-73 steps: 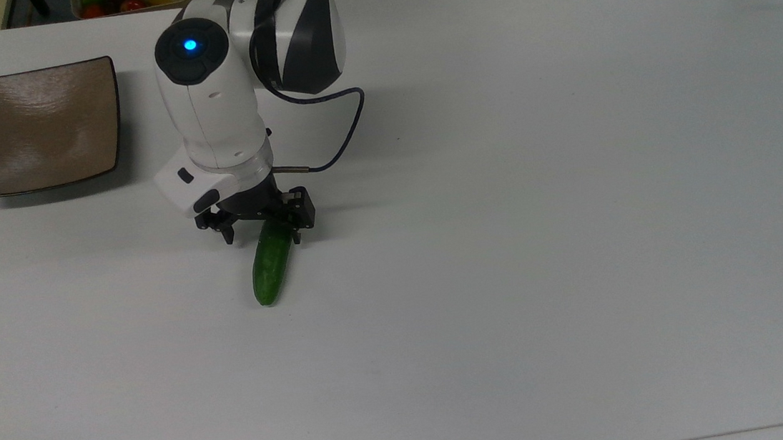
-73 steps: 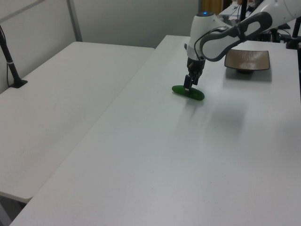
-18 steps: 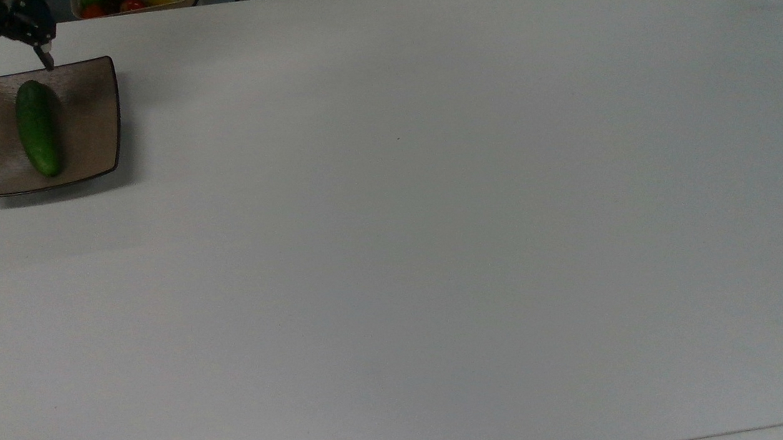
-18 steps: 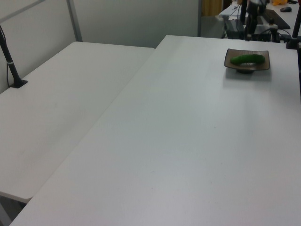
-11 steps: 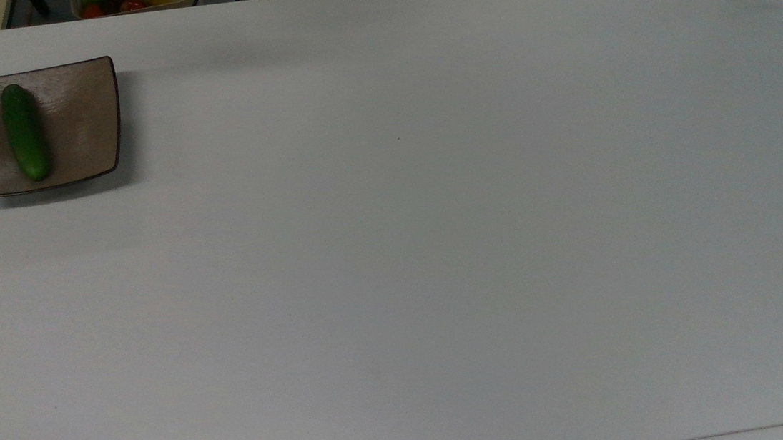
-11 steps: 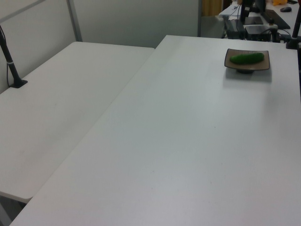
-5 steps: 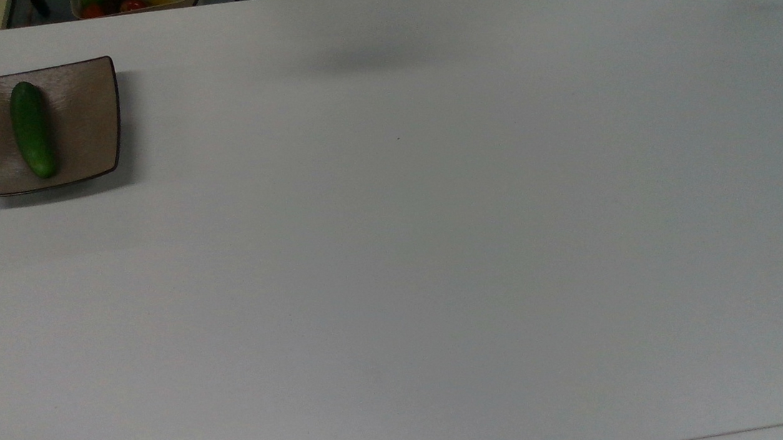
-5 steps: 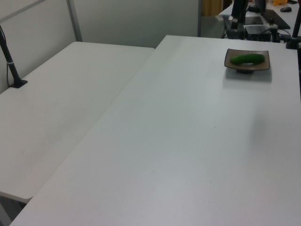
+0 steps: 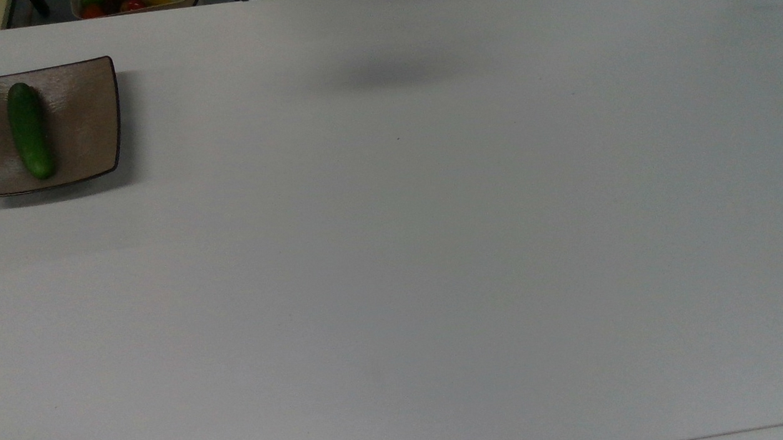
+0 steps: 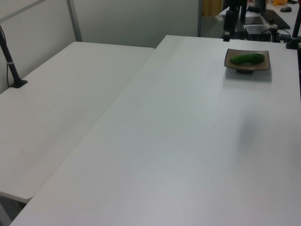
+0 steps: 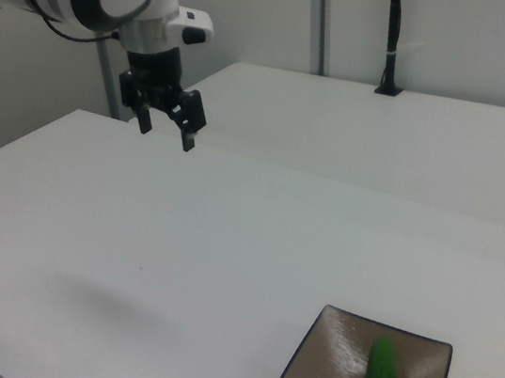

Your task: Cucumber placed on a ceramic plate

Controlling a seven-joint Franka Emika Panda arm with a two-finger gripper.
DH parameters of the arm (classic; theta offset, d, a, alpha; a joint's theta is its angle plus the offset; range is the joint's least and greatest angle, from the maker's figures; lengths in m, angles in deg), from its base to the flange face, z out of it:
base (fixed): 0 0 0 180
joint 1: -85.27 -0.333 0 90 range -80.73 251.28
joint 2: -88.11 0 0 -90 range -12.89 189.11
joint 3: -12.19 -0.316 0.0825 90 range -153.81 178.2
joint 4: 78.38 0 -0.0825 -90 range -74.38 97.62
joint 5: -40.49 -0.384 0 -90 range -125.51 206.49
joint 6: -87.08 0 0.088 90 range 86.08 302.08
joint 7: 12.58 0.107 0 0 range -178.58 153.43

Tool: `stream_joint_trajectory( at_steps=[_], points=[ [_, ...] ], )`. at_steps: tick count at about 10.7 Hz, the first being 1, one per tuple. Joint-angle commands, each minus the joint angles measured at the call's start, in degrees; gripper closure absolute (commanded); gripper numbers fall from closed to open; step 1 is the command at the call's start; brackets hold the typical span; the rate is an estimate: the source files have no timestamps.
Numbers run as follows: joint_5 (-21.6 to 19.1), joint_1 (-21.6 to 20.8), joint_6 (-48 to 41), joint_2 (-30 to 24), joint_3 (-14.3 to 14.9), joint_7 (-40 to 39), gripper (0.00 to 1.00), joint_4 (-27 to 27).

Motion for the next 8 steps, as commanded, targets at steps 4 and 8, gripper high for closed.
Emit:
stream_joint_trajectory(
  at_steps=[4,8],
  points=[
    [0.7,0.9,7.1,3.1,-0.2,-5.4,0.00,0.1],
    [0.7,1.4,6.8,3.1,-0.3,-5.0,0.00,0.0]
  ],
)
